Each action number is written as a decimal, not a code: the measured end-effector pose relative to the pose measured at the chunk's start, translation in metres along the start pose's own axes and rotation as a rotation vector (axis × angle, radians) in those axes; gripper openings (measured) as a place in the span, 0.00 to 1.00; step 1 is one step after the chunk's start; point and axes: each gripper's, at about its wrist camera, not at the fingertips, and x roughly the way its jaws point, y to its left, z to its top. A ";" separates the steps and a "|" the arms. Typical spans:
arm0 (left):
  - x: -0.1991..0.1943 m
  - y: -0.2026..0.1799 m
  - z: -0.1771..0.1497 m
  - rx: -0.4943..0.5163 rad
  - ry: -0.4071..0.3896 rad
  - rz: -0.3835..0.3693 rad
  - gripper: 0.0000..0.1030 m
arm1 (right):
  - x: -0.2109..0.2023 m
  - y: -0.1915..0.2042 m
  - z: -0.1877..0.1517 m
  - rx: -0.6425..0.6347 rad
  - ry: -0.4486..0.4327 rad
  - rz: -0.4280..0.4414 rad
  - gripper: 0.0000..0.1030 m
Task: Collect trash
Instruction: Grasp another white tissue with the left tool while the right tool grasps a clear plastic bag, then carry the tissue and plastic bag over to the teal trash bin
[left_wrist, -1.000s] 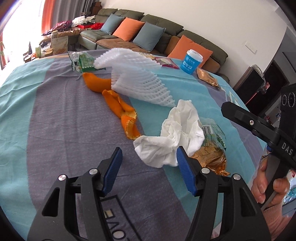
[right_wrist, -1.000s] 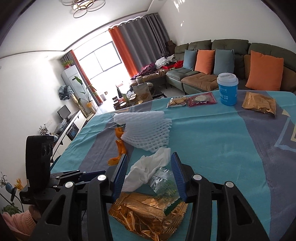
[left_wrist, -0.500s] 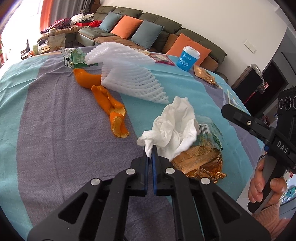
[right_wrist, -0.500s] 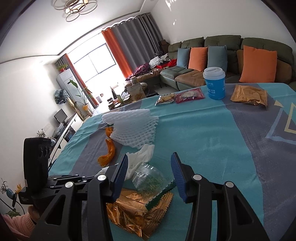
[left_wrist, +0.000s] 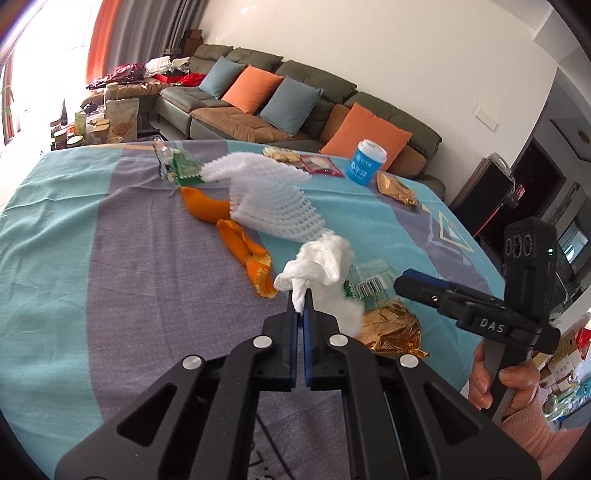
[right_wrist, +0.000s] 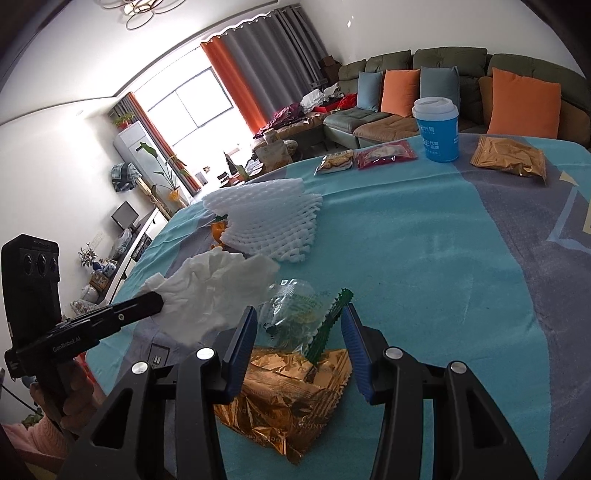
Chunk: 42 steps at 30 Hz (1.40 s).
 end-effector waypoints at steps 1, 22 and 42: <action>-0.004 0.002 0.000 -0.002 -0.005 0.003 0.03 | 0.002 0.001 0.000 -0.003 0.005 0.004 0.41; -0.071 0.024 -0.011 -0.011 -0.098 0.010 0.03 | -0.015 0.029 0.009 -0.056 -0.048 0.020 0.13; -0.193 0.112 -0.045 -0.188 -0.253 0.216 0.03 | 0.039 0.163 0.018 -0.261 0.028 0.281 0.13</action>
